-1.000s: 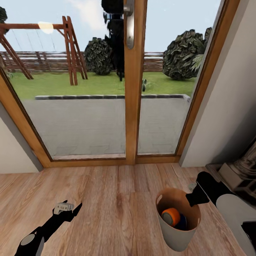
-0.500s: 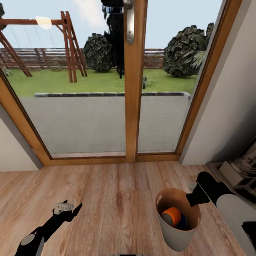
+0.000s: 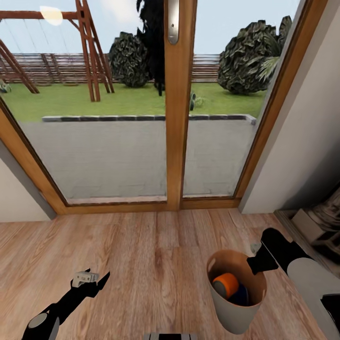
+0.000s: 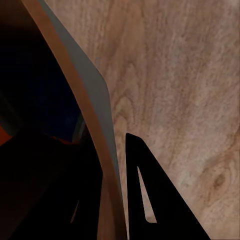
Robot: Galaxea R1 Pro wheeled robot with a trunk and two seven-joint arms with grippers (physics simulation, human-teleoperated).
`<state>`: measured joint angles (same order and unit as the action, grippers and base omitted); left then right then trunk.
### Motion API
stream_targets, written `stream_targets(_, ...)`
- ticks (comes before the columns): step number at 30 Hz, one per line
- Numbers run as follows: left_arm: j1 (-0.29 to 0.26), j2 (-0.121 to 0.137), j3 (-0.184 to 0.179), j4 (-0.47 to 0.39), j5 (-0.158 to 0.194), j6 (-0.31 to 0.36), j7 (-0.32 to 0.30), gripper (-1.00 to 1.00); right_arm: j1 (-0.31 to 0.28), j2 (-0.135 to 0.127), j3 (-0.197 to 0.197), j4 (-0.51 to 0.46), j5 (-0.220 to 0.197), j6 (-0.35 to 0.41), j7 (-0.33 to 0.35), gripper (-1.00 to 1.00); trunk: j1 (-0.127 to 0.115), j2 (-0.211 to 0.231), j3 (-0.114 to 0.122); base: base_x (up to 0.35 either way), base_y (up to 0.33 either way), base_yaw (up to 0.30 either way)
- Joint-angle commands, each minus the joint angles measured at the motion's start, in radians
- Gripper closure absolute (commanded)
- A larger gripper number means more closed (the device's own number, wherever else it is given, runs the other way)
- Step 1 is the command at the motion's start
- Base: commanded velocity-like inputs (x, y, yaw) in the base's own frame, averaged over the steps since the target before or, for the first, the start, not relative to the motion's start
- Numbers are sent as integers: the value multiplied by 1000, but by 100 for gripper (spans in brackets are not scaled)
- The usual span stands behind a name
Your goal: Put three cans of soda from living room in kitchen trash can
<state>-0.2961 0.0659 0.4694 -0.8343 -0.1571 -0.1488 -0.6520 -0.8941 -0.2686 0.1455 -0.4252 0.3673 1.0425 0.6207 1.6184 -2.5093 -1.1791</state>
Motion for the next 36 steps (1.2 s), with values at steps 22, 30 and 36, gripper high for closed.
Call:
stream_targets(22, 0, 0, 0, 3, 0, 0, 0, -100, 0, -1, 0, 0, -13, 5, 4, 100, 4, -2, -35, 0, 0, 0)
stream_targets(30, 0, 0, 0, 9, -1, 0, 0, -100, 0, -3, 0, 0, -13, 5, 2, 100, 6, -3, -54, 0, 0, 0)
stream_targets(36, 0, 0, 0, 29, 0, 0, 0, -100, 0, -3, 1, 0, -13, 5, 2, 100, 7, -4, -62, 0, 0, 0)
